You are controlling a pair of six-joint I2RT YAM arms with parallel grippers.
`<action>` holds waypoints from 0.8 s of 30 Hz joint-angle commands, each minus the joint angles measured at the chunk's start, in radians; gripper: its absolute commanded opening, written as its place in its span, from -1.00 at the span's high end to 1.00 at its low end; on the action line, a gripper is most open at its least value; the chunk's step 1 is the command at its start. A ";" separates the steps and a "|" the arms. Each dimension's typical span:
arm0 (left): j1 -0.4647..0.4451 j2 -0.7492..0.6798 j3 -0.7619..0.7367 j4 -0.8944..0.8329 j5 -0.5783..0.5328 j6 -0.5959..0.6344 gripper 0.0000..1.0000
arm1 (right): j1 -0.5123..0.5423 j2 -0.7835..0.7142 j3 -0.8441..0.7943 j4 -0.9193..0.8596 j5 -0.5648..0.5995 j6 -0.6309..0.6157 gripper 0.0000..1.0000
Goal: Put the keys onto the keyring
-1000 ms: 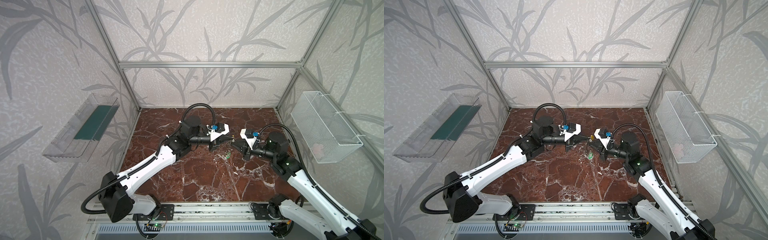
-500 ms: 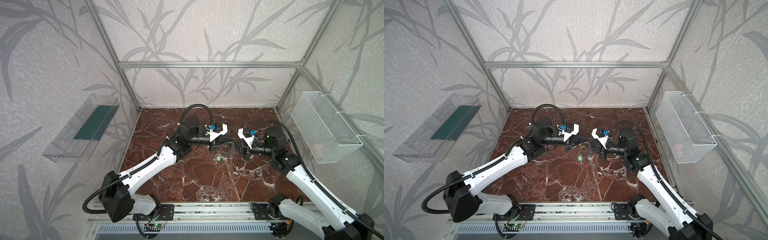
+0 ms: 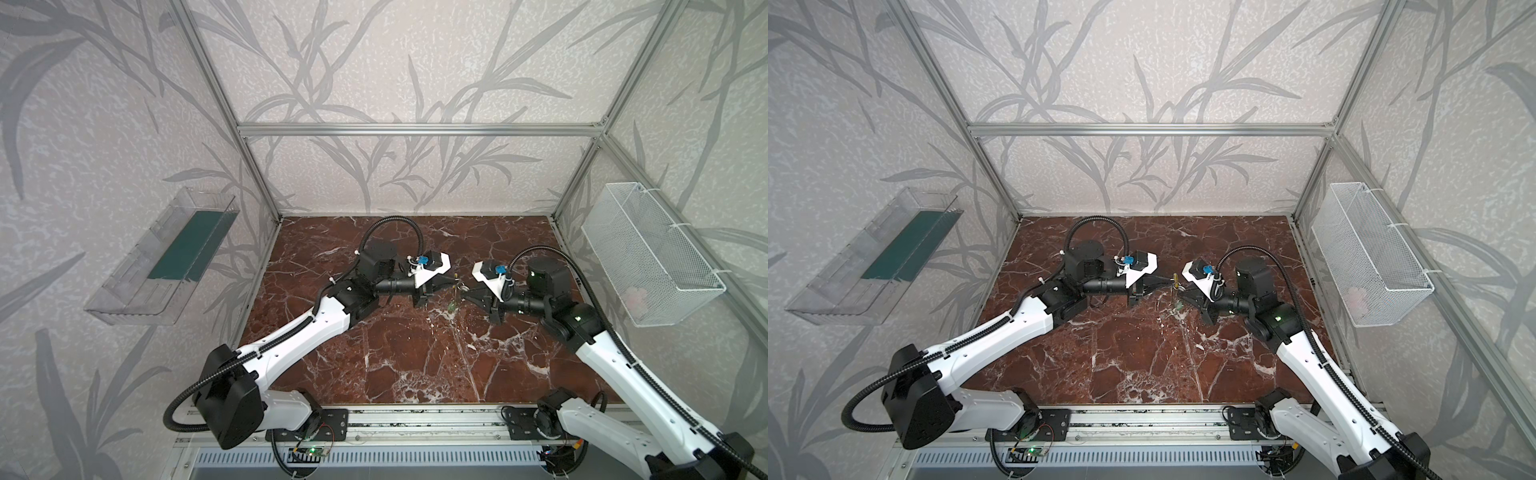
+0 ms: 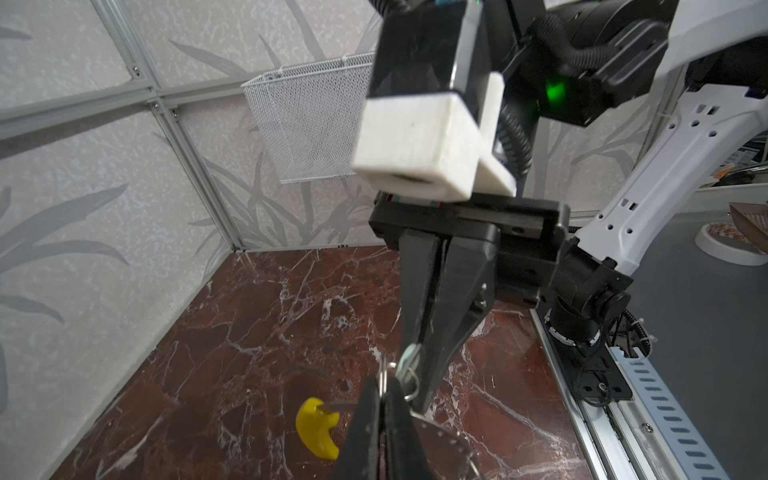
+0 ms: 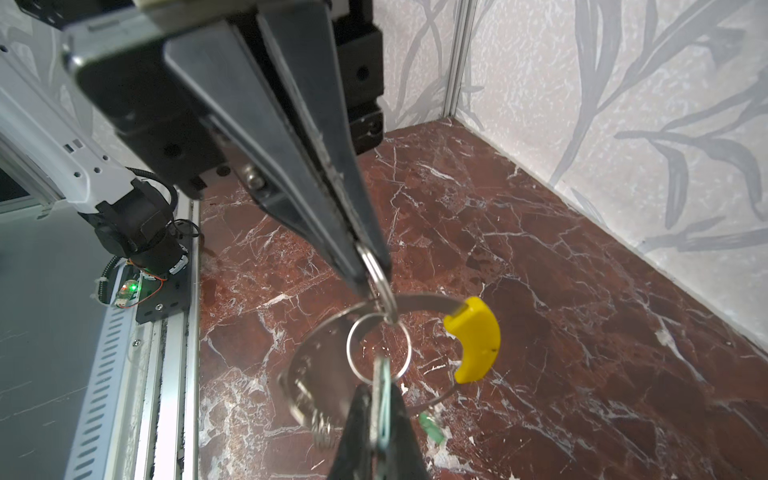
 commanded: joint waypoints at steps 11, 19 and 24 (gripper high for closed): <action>0.146 -0.198 -0.262 0.132 -0.319 -0.130 0.12 | 0.195 0.441 0.386 -0.268 0.215 -0.203 1.00; 0.197 -0.369 -0.391 0.088 -0.724 -0.141 0.10 | 0.228 0.650 0.610 -0.259 0.268 -0.275 1.00; 0.206 -0.426 -0.442 0.051 -0.830 -0.161 0.10 | 0.232 0.613 0.407 -0.213 0.229 -0.275 1.00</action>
